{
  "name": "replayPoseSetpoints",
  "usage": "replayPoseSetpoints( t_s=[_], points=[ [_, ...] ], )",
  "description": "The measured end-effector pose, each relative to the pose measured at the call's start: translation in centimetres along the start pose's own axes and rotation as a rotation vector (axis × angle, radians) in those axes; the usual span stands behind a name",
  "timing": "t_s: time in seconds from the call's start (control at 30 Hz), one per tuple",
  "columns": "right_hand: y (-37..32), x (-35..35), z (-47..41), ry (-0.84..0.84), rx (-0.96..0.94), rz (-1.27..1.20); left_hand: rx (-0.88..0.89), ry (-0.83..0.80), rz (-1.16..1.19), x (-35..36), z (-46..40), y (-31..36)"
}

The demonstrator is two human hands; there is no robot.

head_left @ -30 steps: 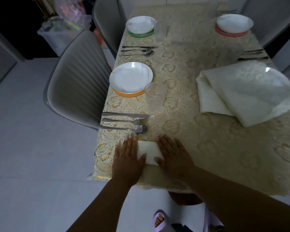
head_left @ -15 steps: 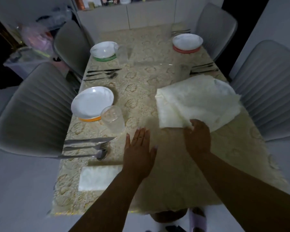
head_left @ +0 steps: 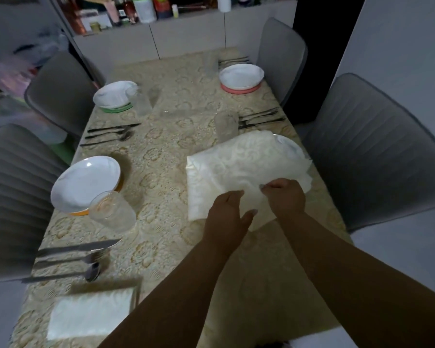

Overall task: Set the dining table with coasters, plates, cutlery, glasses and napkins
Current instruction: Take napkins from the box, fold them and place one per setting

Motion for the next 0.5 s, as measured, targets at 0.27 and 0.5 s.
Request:
replayPoseSetpoints(
  t_s=[0.27,0.5],
  points=[
    [-3.0,0.8,-1.2,-0.33,-0.024,-0.286,-0.255,0.158,0.307,-1.0,-4.3,-0.4],
    [-1.6,1.7,-0.2,-0.514,-0.273,-0.008,-0.768,0.154,1.548,-1.5,-6.3,-2.4]
  ],
)
Point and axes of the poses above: each hand's wrist, its own z-axis away from the middle knuckle, its own x-axis out of the palm, y = z × x, the point moved 7 cm from there along -z, towards the middle knuckle, and after that the axes turned 5 degrees about -x, right-handed, at the moved point
